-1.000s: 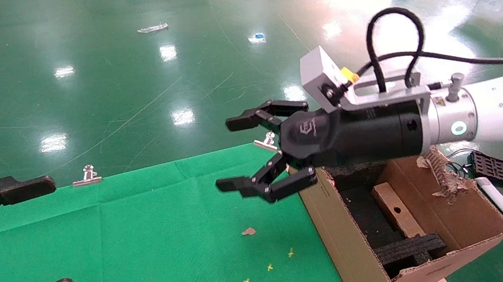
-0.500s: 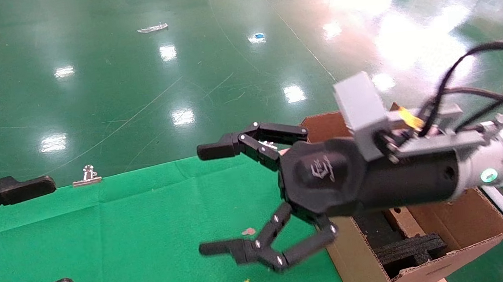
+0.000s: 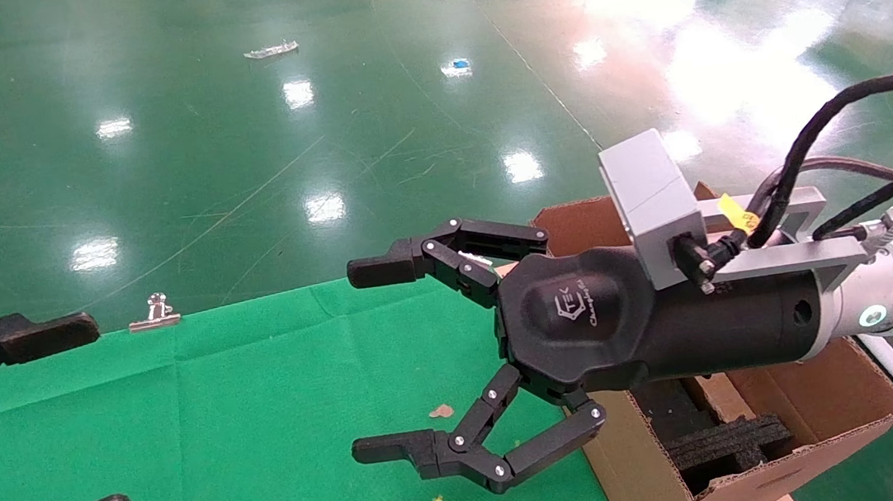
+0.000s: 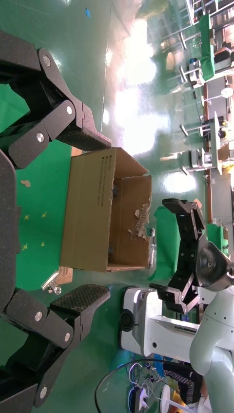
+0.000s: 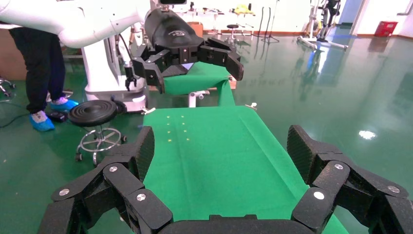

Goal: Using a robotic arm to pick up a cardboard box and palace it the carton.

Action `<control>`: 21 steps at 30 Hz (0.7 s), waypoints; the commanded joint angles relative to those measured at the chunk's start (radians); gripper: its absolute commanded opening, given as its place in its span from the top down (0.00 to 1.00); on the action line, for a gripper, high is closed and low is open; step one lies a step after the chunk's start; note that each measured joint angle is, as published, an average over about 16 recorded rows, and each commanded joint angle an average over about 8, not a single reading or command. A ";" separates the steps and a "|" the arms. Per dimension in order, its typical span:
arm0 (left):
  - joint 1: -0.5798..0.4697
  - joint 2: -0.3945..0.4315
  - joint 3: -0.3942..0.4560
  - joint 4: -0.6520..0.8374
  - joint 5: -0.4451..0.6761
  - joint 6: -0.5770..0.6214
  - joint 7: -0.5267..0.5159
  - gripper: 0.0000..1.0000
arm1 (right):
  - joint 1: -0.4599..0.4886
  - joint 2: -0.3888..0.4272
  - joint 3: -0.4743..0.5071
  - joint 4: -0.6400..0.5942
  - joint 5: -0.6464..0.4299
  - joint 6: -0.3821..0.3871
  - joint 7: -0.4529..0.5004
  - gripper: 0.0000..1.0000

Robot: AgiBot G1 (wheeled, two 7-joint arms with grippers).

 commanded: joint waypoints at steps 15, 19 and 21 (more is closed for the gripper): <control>0.000 0.000 0.000 0.000 0.000 0.000 0.000 0.00 | 0.017 0.002 -0.017 -0.007 -0.011 0.006 0.004 0.00; 0.000 0.000 0.000 0.000 0.000 0.000 0.000 0.00 | 0.018 0.002 -0.018 -0.008 -0.012 0.007 0.004 0.00; 0.000 0.000 0.000 0.000 0.000 0.000 0.000 0.00 | 0.019 0.002 -0.019 -0.008 -0.013 0.007 0.005 0.00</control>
